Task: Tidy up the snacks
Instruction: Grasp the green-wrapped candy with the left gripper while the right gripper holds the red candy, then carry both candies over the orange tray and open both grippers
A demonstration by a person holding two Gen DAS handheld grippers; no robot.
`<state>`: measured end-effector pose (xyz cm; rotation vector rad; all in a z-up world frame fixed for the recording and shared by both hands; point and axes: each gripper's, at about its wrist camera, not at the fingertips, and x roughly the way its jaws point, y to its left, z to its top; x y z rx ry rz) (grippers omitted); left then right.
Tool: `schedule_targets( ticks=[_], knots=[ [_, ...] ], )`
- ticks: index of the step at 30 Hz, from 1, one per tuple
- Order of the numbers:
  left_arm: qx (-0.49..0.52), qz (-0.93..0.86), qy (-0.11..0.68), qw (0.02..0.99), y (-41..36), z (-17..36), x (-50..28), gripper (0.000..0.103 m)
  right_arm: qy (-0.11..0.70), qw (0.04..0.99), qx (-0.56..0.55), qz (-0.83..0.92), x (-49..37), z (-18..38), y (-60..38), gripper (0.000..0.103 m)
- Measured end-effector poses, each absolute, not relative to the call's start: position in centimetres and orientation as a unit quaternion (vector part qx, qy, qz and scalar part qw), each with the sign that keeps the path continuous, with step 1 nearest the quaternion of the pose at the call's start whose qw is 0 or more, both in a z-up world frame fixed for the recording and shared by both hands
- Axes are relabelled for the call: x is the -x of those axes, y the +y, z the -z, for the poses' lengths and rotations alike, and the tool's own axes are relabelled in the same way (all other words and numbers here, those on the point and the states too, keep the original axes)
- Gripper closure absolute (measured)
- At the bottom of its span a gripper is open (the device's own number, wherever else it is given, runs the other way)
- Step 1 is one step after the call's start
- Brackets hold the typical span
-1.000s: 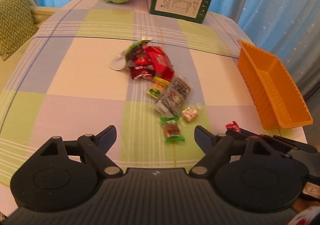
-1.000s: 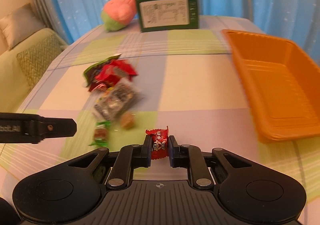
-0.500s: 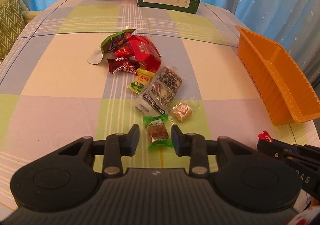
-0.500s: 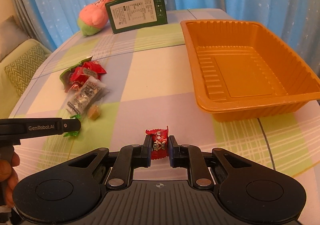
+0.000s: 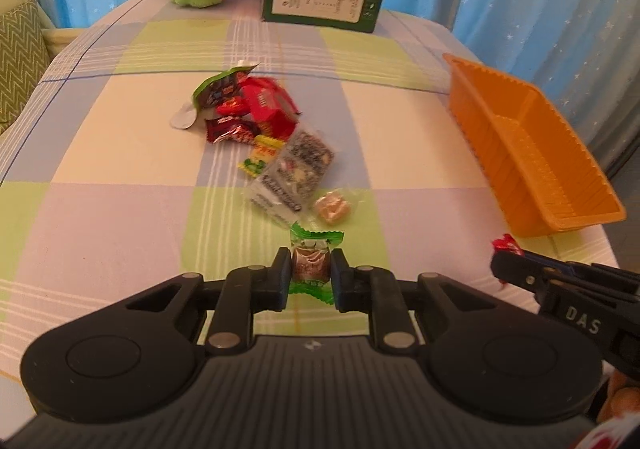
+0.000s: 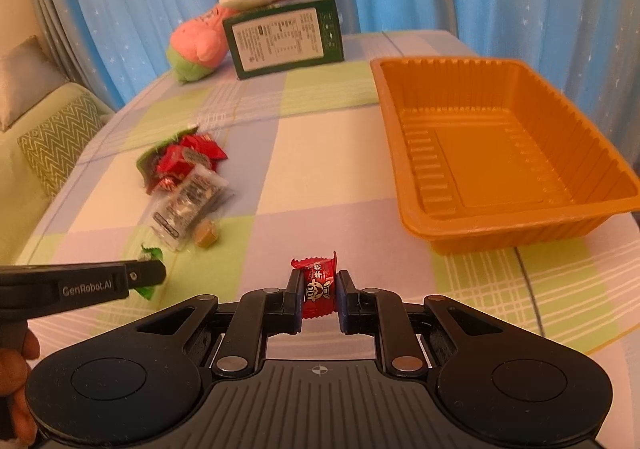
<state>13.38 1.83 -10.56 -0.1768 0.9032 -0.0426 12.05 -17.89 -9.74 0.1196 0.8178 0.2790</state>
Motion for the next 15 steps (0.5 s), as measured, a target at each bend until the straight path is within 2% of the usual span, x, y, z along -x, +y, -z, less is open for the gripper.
schedule_targets(
  ticks=[15],
  knots=[
    [0.067,0.127,0.389,0.910,-7.4,3.5,-15.0,0.085,0.325,0.940,-0.085,-0.066,-12.0,3.7,-26.5,0.086]
  ],
)
